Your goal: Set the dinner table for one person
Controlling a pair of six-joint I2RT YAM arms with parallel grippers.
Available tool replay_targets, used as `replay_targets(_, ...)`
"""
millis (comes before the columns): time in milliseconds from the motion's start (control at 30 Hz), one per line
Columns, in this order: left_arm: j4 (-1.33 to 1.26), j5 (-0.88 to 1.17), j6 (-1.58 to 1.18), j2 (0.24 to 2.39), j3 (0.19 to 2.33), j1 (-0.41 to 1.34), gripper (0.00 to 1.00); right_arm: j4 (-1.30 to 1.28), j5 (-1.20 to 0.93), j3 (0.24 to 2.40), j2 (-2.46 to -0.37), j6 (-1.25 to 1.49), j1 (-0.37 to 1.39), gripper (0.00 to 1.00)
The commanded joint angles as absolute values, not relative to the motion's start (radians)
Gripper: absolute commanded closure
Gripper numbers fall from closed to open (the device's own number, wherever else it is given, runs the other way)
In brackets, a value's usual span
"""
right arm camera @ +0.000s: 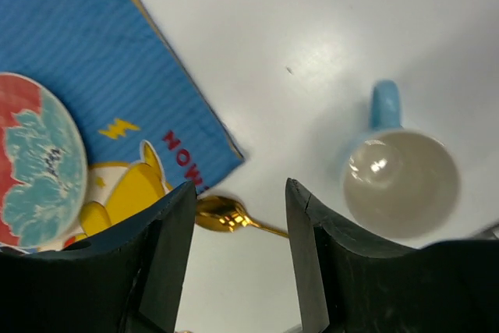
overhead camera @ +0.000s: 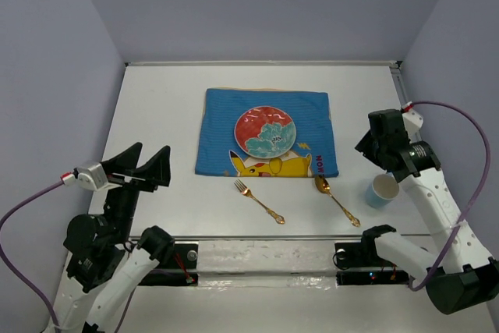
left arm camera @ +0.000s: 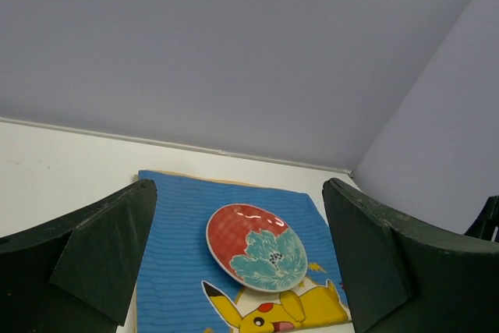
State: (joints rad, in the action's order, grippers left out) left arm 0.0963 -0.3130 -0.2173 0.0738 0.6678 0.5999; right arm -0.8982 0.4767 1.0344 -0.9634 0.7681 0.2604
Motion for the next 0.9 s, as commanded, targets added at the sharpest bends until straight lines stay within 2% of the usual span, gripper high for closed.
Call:
replay_targets(0,0.090,-0.409,-0.206,0.029,0.684,0.649,0.01,-1.253,0.503,1.112,-0.956,0.864,0.258,0.44)
replay_targets(133,0.097,-0.431,-0.207,0.005,0.687,0.678,0.01,-1.333,0.549,1.114,-0.968,0.913,0.249,0.42)
replay_targets(267,0.107,-0.452,-0.206,-0.029,0.689,0.698,0.01,-1.270,0.529,1.025,-0.998,0.888,0.190,0.40)
replay_targets(600,0.114,-0.457,-0.201,-0.034,0.687,0.713,0.01,-1.006,0.466,0.884,-1.085,0.835,0.089,0.48)
replay_targets(800,0.117,-0.453,-0.199,-0.022,0.687,0.713,0.01,-0.911,0.502,0.831,-1.078,0.802,0.037,0.92)
replay_targets(867,0.117,-0.451,-0.198,-0.014,0.687,0.713,0.01,-0.908,0.509,0.859,-1.065,0.767,0.037,1.00)
